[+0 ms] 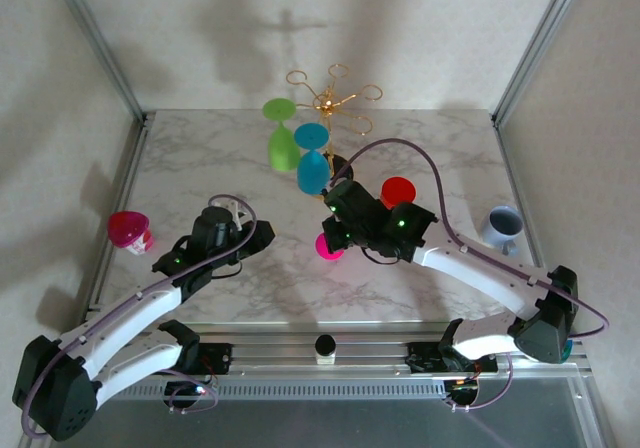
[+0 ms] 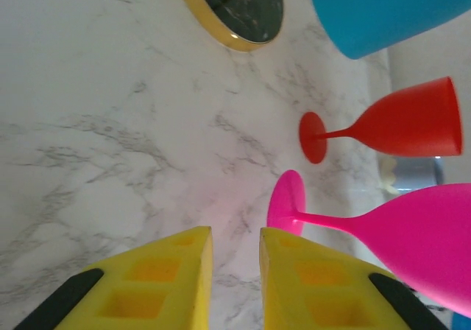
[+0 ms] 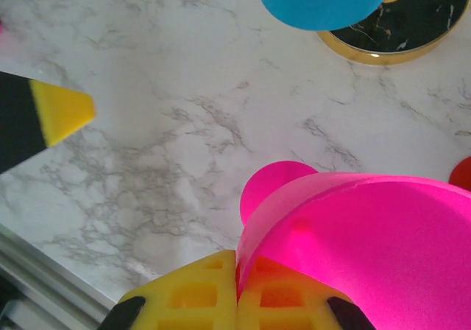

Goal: Take the wine glass off the wine glass rack

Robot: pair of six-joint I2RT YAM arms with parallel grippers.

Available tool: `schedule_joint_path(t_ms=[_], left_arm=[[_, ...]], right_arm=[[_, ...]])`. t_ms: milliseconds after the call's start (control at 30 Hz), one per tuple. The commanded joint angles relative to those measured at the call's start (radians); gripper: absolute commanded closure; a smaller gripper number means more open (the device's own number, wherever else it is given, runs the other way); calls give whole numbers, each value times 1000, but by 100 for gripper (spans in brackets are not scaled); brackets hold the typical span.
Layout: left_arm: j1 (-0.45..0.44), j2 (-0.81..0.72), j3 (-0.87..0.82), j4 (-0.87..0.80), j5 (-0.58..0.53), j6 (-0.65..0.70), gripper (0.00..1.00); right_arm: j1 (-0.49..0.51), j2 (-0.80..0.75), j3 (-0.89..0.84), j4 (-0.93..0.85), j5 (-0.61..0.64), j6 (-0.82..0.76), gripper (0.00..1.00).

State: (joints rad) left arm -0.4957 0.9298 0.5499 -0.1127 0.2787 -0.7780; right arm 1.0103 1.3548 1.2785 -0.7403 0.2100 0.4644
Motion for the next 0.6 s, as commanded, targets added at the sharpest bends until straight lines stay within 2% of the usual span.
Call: schedule_joint_path(t_ms=[0, 233, 567], left_arm=[[8, -13, 37, -102, -73, 59, 75], [8, -17, 47, -129, -93, 77, 74], [8, -10, 47, -134, -101, 79, 73]], right_arm=[[-10, 26, 39, -24, 60, -2, 100], [-22, 77, 31, -20, 113, -10, 100], [-88, 123, 16, 14, 111, -29, 100]])
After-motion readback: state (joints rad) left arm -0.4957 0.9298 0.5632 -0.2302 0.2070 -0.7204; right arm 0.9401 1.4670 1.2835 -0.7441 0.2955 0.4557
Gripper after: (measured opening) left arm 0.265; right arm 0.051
